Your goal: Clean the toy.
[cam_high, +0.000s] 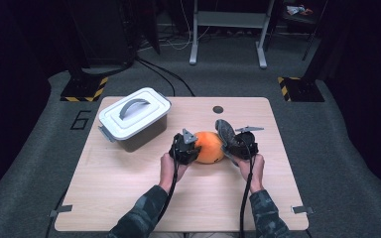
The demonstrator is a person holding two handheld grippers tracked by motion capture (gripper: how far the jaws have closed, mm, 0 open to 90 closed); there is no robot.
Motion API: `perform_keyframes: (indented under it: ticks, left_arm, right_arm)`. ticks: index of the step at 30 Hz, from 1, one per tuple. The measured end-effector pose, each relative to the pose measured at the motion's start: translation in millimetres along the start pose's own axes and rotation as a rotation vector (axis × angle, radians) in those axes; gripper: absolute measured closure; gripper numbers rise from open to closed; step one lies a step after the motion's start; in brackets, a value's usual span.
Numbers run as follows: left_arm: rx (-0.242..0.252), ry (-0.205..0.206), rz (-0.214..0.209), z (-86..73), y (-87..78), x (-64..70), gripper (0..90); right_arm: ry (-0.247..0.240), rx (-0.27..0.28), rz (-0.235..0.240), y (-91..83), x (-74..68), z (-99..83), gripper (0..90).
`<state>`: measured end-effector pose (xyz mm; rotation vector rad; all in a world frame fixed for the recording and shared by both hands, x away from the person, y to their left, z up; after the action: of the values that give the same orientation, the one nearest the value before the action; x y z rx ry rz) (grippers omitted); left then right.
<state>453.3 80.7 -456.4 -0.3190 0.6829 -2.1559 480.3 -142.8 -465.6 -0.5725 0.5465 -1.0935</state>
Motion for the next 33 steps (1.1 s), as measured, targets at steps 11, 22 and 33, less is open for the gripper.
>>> perform_keyframes:
  ticks: [11, 22, 33]
  left_arm:
    - [0.003, 0.002, 0.001, 0.1, -1.4, 0.9, 75.3]
    - [0.001, 0.012, 0.003, 1.7, -1.0, 3.3, 75.0]
    - [0.0, 0.01, 0.0, 0.4, -0.6, 1.5, 74.6]
  right_arm:
    - [0.032, 0.003, 0.021, -2.5, 8.9, -2.6, 71.0]
    - [-0.104, 0.106, 0.165, -31.1, -53.6, 36.1, 70.7]
    - [-0.067, 0.058, 0.053, -17.6, -22.3, 15.9, 70.5]
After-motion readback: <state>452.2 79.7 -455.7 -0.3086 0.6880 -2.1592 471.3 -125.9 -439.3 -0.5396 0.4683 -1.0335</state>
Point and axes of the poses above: each handheld gripper's, and its own axes: y roughly forward along the jaws, z roughly out of its top, x roughly to its right, the point moved 1 cm from there along y, roughly forward along the jaws, and after that the axes turned 2 degrees about x, right-handed, at the moved point
